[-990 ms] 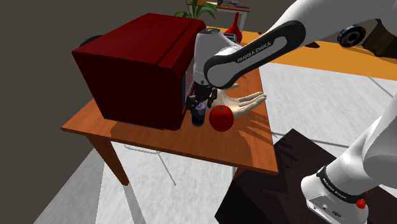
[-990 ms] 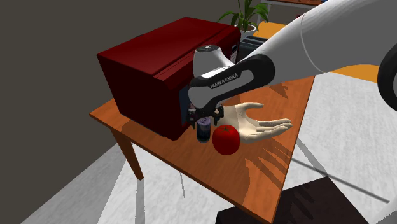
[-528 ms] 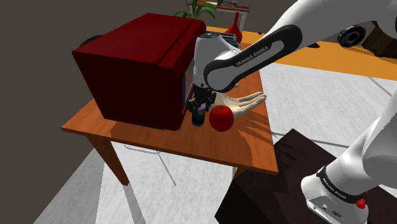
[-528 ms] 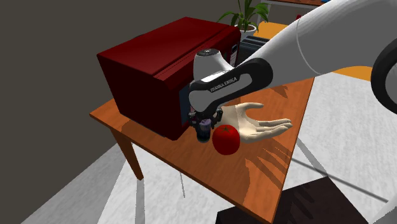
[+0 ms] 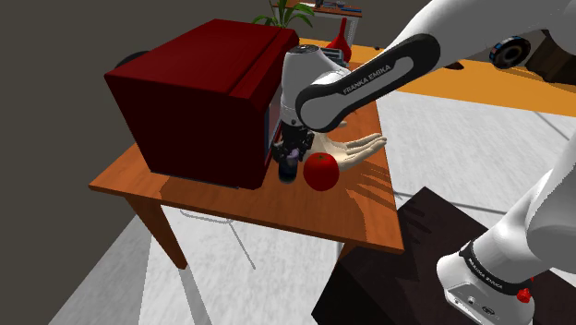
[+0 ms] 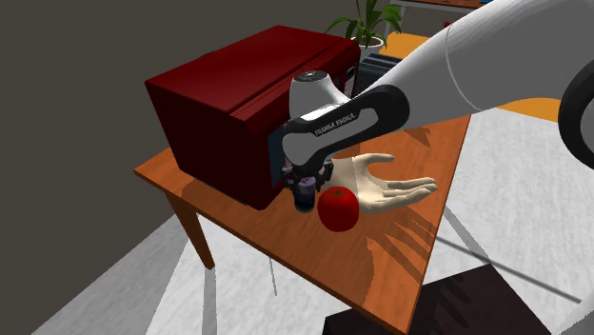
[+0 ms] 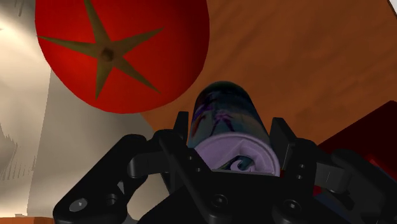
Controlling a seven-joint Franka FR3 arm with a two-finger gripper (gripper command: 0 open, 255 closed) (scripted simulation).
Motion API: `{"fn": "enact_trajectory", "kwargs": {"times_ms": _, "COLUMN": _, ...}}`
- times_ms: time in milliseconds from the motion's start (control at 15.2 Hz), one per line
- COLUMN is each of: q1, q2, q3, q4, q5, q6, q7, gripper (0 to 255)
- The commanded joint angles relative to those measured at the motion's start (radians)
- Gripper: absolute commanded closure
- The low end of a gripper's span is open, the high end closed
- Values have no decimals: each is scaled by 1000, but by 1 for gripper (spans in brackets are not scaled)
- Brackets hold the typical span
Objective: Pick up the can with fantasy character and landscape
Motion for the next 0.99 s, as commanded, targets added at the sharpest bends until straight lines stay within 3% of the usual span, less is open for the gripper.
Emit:
{"fn": "enact_trajectory", "kwargs": {"times_ms": 0, "q1": -2, "q2": -16, "q3": 2, "q4": 8, "q5": 7, "q6": -23, "q7": -5, "gripper": 255}}
{"fn": "enact_trajectory", "kwargs": {"times_ms": 924, "q1": -11, "q2": -106, "q3": 12, "q4": 69, "q5": 45, "q6": -169, "q7": -30, "gripper": 255}}
